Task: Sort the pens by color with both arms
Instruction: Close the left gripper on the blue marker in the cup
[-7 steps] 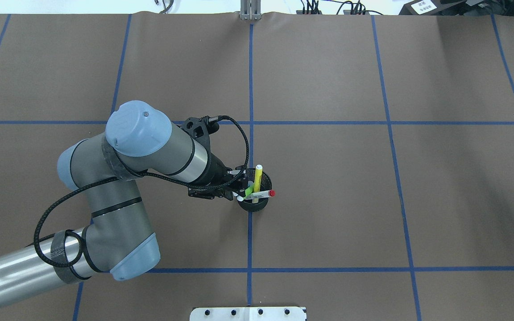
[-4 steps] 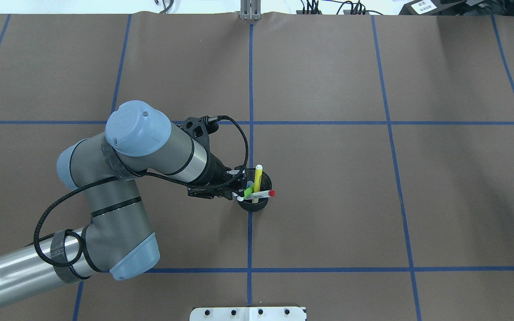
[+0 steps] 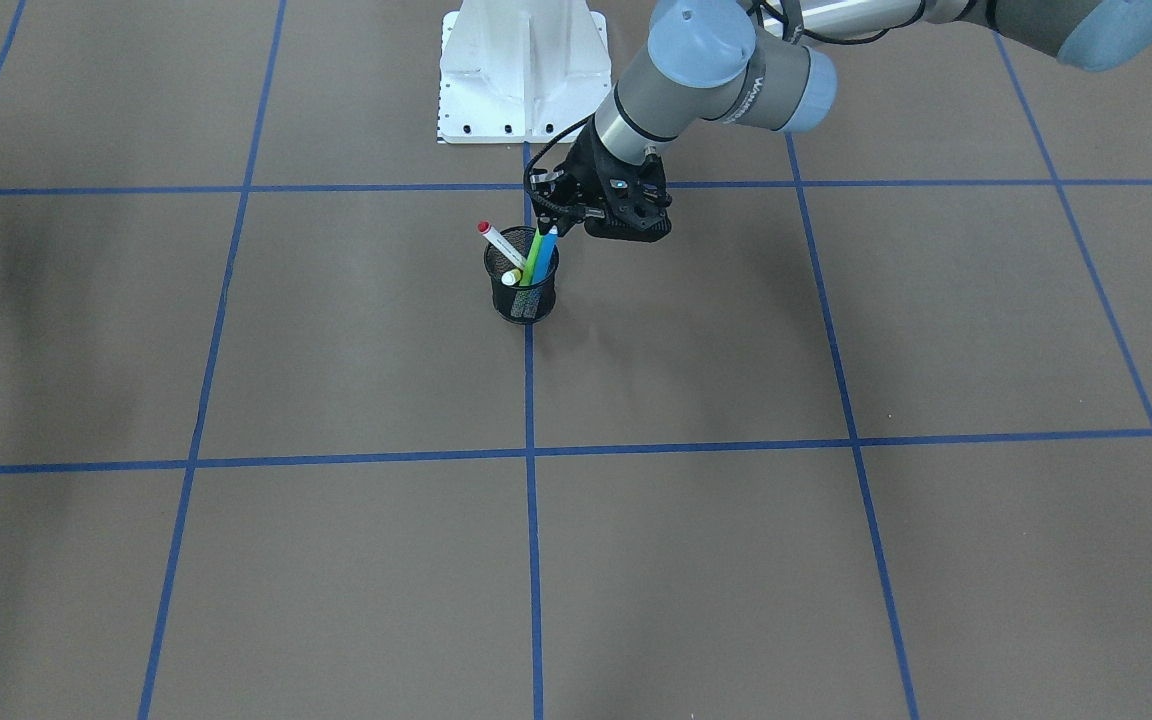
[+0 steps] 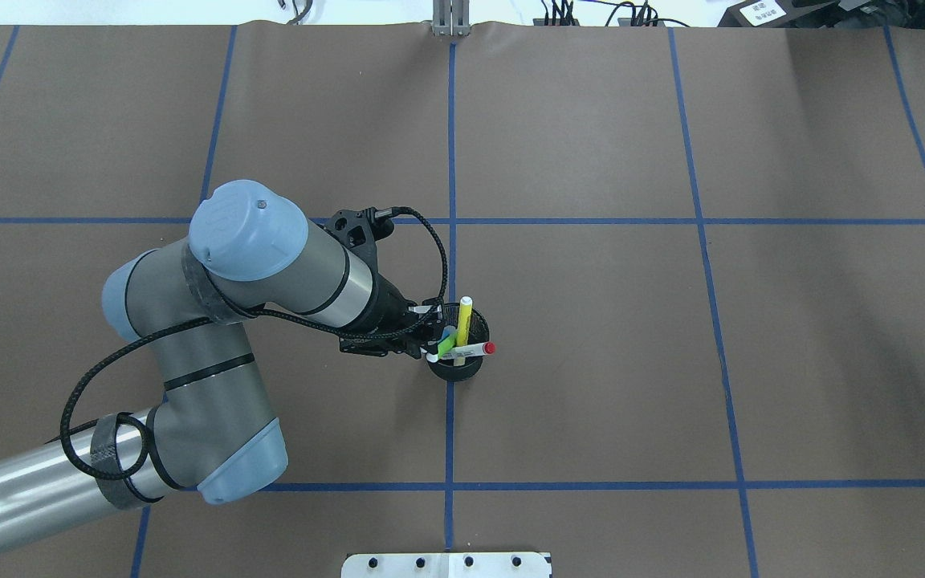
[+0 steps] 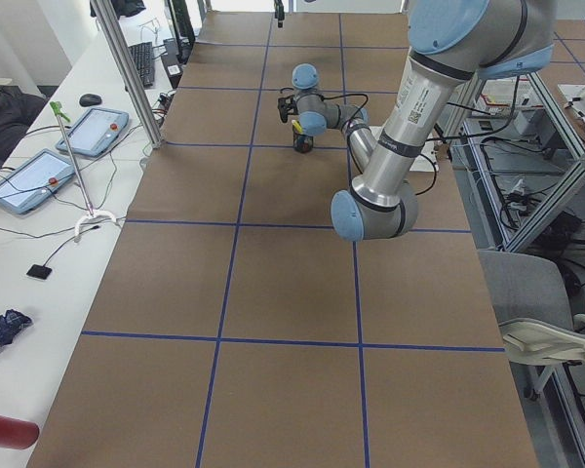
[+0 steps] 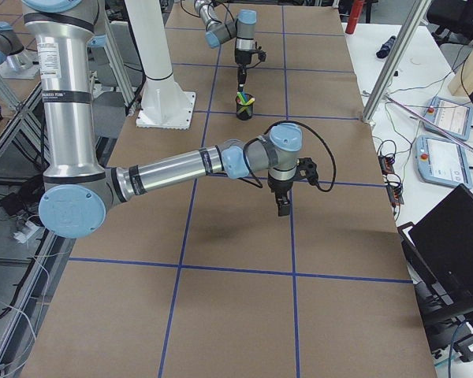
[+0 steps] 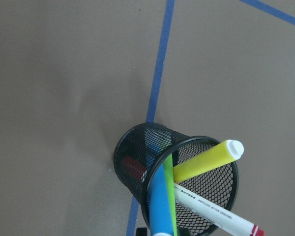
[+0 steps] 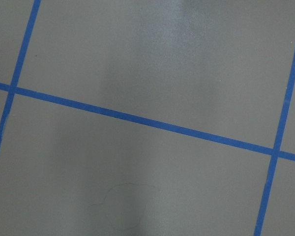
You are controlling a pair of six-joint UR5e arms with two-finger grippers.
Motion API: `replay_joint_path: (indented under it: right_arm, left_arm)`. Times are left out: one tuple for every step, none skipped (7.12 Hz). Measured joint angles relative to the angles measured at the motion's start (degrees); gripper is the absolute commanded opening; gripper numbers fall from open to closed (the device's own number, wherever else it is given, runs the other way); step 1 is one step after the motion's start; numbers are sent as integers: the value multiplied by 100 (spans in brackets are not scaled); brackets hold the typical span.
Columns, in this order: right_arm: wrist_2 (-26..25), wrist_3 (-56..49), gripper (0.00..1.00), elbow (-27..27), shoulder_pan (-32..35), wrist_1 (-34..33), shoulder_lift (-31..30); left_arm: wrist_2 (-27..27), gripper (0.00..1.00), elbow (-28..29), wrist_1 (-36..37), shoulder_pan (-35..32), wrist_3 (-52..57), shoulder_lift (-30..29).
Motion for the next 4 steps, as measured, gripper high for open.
replay_joint_path:
  right_arm:
    - [0, 0, 100, 0, 0, 0, 0]
    - [0, 0, 100, 0, 0, 0, 0]
    - [0, 0, 100, 0, 0, 0, 0]
    - [0, 0, 100, 0, 0, 0, 0]
  left_arm:
    - [-4, 15, -3, 0, -1, 1, 0]
    - [-4, 9, -9, 3, -6, 1, -1]
    - [-1, 6, -21, 6, -15, 1, 0]
    - [-1, 0, -36, 13, -29, 1, 4]
